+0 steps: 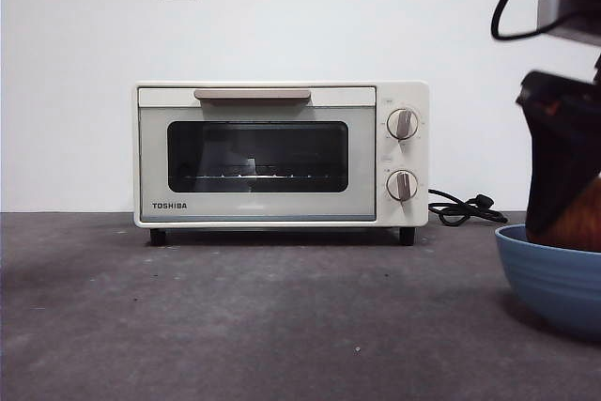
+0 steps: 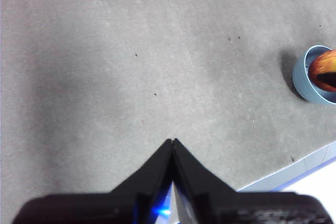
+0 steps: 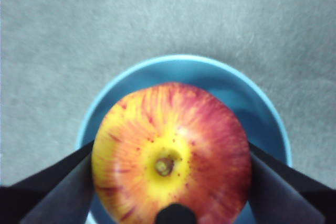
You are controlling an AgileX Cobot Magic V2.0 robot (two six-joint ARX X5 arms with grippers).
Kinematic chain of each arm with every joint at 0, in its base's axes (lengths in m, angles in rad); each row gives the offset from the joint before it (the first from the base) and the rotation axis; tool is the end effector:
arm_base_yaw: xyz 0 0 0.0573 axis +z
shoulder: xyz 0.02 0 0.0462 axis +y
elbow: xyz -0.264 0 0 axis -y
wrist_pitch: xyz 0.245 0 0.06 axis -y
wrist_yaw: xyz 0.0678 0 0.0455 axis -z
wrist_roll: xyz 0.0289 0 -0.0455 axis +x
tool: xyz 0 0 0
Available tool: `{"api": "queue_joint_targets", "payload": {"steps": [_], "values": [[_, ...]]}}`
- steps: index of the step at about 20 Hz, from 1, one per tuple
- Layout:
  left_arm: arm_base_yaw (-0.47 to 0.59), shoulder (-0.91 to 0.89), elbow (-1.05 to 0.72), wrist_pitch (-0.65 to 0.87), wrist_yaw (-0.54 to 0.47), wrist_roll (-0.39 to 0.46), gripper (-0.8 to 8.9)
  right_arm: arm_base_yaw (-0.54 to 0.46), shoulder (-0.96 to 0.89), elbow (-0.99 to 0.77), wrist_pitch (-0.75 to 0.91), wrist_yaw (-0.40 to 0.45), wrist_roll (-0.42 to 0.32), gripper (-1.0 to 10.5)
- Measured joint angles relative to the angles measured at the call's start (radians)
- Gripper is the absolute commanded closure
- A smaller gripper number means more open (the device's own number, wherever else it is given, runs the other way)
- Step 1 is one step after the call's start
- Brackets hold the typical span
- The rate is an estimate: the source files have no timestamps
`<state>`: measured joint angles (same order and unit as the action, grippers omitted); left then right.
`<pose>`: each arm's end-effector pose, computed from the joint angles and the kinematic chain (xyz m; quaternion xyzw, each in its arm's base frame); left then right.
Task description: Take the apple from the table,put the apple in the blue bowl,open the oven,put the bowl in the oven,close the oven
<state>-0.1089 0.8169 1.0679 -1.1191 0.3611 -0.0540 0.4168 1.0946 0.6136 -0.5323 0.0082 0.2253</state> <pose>0.1212 -0.0235 0.3426 -0.0767 0.4228 -0.1999 0.8806 0.1785 0.0788 0.1959 -0.0054 0.4913 0.1229 0.8623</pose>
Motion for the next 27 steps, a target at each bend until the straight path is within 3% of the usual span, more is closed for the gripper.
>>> {"api": "queue_joint_targets", "payload": {"steps": [3,10,17,24,27], "values": [[0.000,0.006,0.000,0.000,0.000,0.000,8.19,0.000,0.048,0.000,0.000,0.000,0.003,9.3],[0.000,0.021,0.000,0.015,0.000,0.000,8.18,0.000,0.061,0.000,0.002,-0.001,0.024,3.1],[0.000,0.037,0.000,0.033,0.000,0.000,8.18,0.001,0.059,0.019,-0.007,-0.003,0.030,2.9],[0.000,0.040,0.000,0.091,0.006,0.000,8.19,0.001,0.059,0.185,-0.166,-0.002,0.030,2.9],[0.000,0.080,0.000,0.229,0.130,-0.013,8.19,0.001,0.039,0.267,-0.229,-0.002,0.030,2.9]]}}
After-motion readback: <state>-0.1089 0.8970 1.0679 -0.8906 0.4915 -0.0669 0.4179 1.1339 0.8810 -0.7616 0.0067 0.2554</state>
